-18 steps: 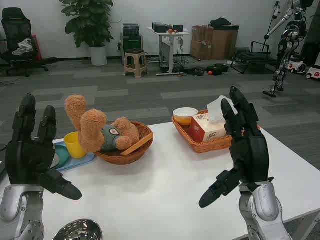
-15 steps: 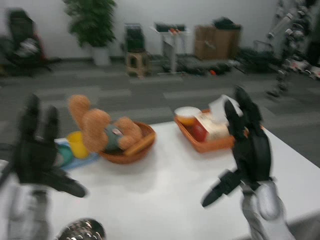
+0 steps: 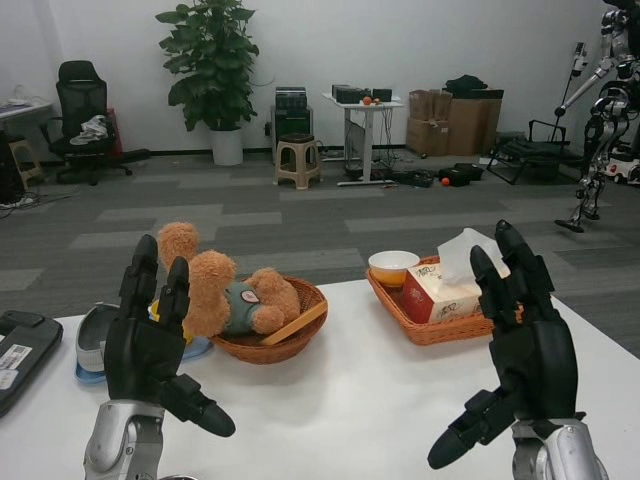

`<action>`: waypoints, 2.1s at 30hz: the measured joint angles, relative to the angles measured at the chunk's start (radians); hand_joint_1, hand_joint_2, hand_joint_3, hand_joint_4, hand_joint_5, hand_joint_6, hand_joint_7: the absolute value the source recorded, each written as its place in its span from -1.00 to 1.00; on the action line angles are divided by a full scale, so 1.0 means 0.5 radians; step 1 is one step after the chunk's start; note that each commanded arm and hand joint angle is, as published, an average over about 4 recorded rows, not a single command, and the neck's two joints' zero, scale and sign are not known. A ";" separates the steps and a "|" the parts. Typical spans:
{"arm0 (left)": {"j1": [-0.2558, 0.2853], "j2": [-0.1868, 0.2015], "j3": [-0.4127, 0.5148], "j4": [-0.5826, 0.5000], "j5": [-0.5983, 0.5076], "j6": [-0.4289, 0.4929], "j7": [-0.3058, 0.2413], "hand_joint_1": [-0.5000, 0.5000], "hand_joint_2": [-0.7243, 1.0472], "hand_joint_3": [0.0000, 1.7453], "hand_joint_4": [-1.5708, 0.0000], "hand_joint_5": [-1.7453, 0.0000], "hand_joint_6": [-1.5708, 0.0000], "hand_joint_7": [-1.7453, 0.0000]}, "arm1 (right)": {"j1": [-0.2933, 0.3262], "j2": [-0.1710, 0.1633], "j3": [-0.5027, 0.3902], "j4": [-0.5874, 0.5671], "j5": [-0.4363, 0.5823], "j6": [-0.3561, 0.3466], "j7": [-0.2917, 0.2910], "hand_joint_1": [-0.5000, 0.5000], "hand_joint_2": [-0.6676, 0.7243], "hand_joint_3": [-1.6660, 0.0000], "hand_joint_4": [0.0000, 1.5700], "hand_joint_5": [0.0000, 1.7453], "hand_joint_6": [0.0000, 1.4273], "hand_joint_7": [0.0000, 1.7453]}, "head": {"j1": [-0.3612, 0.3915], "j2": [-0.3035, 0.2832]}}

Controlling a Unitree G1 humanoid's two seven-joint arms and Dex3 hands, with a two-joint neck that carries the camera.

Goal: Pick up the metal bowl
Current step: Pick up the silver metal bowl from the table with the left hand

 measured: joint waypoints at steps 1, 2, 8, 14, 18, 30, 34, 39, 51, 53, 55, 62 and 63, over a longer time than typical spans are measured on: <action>0.000 0.000 0.000 0.000 0.000 0.000 0.000 -1.00 -0.80 -0.90 0.95 1.00 1.00 1.00 | 0.000 0.000 0.000 0.000 0.000 0.000 0.000 -0.42 1.00 1.00 -1.00 -0.78 -1.00 -0.76 | 0.000 0.000; 0.000 0.000 0.000 0.000 0.000 0.000 0.000 -1.00 -0.80 -0.90 0.95 1.00 1.00 1.00 | 0.000 0.000 0.000 0.000 0.000 0.000 0.000 -0.42 1.00 1.00 -1.00 -0.78 -1.00 -0.76 | 0.000 0.000; 0.000 0.000 0.000 0.000 0.000 0.000 0.000 -1.00 -0.80 -0.90 0.95 1.00 1.00 1.00 | 0.000 0.000 -0.001 0.000 0.000 0.000 0.000 -0.42 1.00 1.00 -1.00 -0.78 -1.00 -0.76 | -0.001 0.002; 0.000 0.000 0.000 0.000 0.000 0.000 0.000 -1.00 -0.80 -0.90 0.95 1.00 1.00 1.00 | 0.000 0.000 -0.001 0.000 0.000 -0.001 0.000 -0.42 1.00 1.00 -1.00 -0.78 -1.00 -0.76 | -0.001 0.001; 0.000 0.000 0.000 0.000 0.000 0.000 0.000 -1.00 -0.80 -0.90 0.95 1.00 1.00 1.00 | 0.000 0.000 -0.001 0.000 0.000 -0.002 0.001 -0.42 1.00 1.00 -1.00 -0.78 -1.00 -0.76 | 0.024 0.006; 0.030 0.000 0.091 -0.043 0.004 0.000 0.000 -1.00 -0.80 -0.90 0.95 1.00 1.00 1.00 | 0.000 -0.008 0.000 0.028 0.005 -0.003 0.000 -0.42 1.00 1.00 -1.00 -0.78 -1.00 -0.76 | 0.232 -0.024; 0.123 0.001 0.174 -0.104 0.005 0.001 0.001 -1.00 -0.80 -0.90 0.95 1.00 1.00 1.00 | -0.001 -0.010 0.000 0.046 0.007 -0.003 0.000 -0.42 1.00 1.00 -1.00 -0.78 -1.00 -0.76 | 0.296 -0.146; 0.285 0.021 0.319 -0.229 0.003 0.005 0.001 -1.00 -0.80 -0.90 1.00 1.00 1.00 1.00 | -0.004 -0.014 0.008 0.091 0.019 -0.004 0.000 -0.42 1.00 1.00 -1.00 -0.78 -1.00 -0.76 | 0.465 -0.395; 0.749 0.106 0.457 -0.350 -0.174 0.039 -0.002 -1.00 -0.80 -0.90 1.00 1.00 1.00 1.00 | -0.018 -0.024 0.068 0.274 0.041 -0.016 0.001 -0.42 1.00 1.00 -1.00 -0.78 -1.00 -0.76 | 0.720 -0.727; 0.831 0.115 0.480 -0.350 -0.158 0.039 -0.002 -1.00 -0.80 -0.90 1.00 1.00 1.00 1.00 | -0.022 -0.032 0.095 0.316 0.059 -0.019 0.001 -0.42 1.00 1.00 -1.00 -0.78 -1.00 -0.76 | 0.734 -0.743; 0.877 0.117 0.493 -0.342 -0.136 0.038 -0.004 -1.00 -0.82 -0.90 1.00 1.00 1.00 1.00 | -0.025 -0.038 0.119 0.346 0.074 -0.020 0.000 -0.42 1.00 1.00 -1.00 -0.78 -1.00 -0.76 | 0.742 -0.750; 0.976 0.081 0.537 -0.177 0.077 0.033 -0.107 -1.00 -0.90 -0.90 1.00 1.00 1.00 1.00 | -0.035 -0.041 0.169 0.414 0.089 -0.022 0.001 -0.42 1.00 1.00 -1.00 -0.78 -1.00 -0.76 | 0.776 -0.779; 0.990 0.072 0.539 -0.148 0.095 0.032 -0.120 -1.00 -0.90 -0.90 1.00 1.00 1.00 1.00 | -0.035 -0.042 0.171 0.417 0.091 -0.022 0.001 -0.42 1.00 1.00 -1.00 -0.78 -1.00 -0.76 | 0.785 -0.784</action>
